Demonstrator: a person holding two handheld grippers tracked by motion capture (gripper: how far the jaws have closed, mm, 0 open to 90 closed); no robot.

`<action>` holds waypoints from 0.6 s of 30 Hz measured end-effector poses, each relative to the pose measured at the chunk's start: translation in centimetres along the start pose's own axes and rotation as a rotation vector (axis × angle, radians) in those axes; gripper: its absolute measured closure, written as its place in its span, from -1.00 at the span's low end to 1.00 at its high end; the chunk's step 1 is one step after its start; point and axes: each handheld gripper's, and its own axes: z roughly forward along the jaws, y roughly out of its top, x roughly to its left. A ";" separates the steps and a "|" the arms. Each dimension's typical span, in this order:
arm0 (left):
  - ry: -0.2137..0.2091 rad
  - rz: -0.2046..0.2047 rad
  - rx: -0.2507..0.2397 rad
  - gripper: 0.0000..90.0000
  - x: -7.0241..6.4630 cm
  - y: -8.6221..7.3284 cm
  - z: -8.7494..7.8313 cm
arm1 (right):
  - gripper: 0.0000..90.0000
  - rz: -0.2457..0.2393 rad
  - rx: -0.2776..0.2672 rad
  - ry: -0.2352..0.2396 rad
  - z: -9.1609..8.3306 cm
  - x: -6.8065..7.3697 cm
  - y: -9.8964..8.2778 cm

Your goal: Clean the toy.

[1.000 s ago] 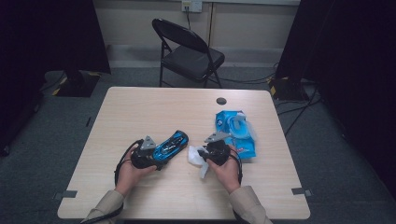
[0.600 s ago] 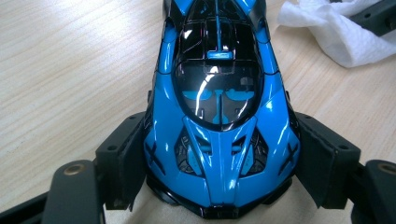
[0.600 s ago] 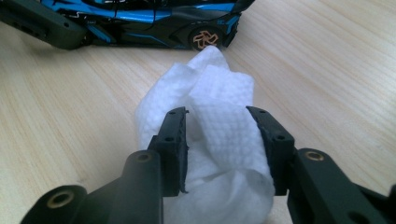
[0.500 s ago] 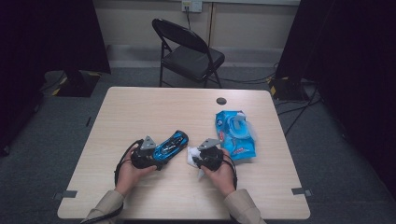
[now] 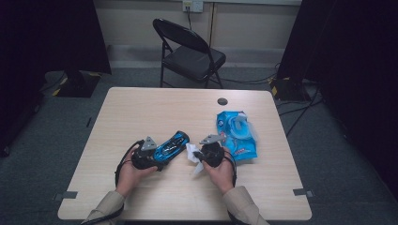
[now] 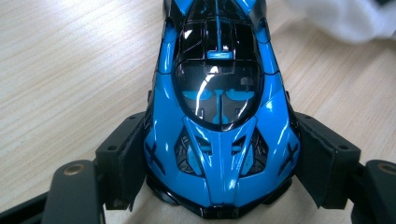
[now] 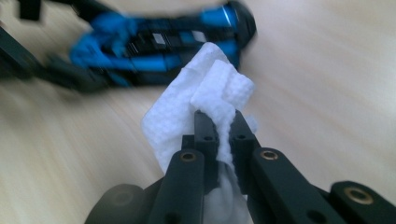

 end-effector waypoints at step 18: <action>0.007 0.002 -0.001 -0.43 0.0 0.0 0.0 | 0.92 -0.211 0.062 0.221 6.9 6.3 5.3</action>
